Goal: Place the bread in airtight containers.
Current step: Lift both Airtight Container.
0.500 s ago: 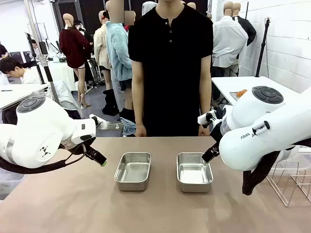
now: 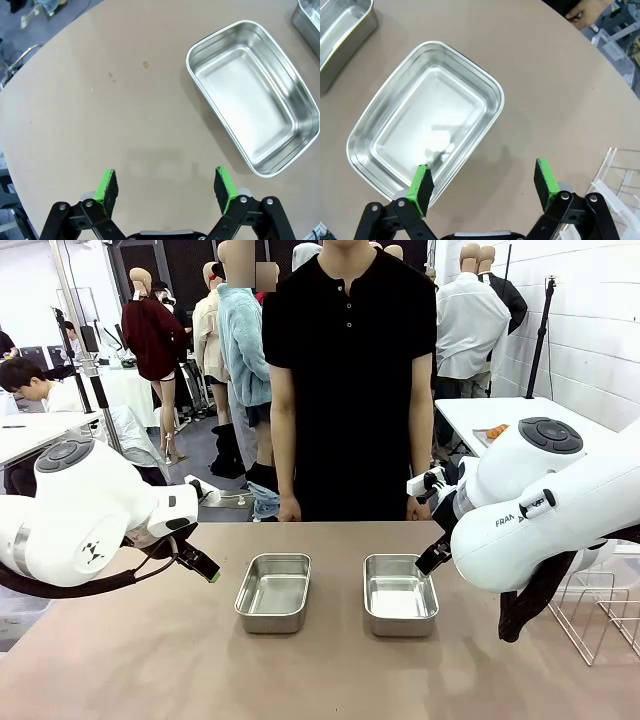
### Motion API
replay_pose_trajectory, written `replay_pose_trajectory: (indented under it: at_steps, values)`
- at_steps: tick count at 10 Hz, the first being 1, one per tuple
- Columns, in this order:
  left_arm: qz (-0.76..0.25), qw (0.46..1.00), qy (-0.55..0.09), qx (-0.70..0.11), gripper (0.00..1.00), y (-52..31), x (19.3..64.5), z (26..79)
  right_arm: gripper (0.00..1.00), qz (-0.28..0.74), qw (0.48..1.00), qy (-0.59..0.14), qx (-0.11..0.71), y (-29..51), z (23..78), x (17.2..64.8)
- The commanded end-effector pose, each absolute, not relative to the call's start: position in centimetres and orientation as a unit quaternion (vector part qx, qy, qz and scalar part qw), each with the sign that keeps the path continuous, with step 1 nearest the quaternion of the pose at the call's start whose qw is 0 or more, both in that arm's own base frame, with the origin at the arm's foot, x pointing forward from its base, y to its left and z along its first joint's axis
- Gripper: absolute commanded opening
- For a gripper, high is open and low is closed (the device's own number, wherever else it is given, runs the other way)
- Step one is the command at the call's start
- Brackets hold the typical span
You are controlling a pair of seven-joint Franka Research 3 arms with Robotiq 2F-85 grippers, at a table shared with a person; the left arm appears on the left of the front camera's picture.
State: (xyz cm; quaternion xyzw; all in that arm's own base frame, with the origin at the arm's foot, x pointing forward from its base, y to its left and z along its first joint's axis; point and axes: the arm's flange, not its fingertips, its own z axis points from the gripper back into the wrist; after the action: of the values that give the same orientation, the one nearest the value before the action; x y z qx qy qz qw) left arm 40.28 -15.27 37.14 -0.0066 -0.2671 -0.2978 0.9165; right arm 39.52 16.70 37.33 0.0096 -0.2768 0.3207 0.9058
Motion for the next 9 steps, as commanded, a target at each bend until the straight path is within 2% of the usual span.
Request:
replay_pose_trajectory:
  at_steps: [1, 9]
  values:
    - [-0.296, 0.917, -0.267, -0.007, 1.00, -15.13, 40.33, 37.14, 1.00, 0.321, 0.906, -0.277, 0.010, 16.69, 37.33, 39.52]
    - [-0.296, 0.917, -0.267, -0.007, 1.00, -15.13, 40.33, 37.14, 1.00, 0.321, 0.906, -0.277, 0.010, 16.69, 37.33, 39.52]
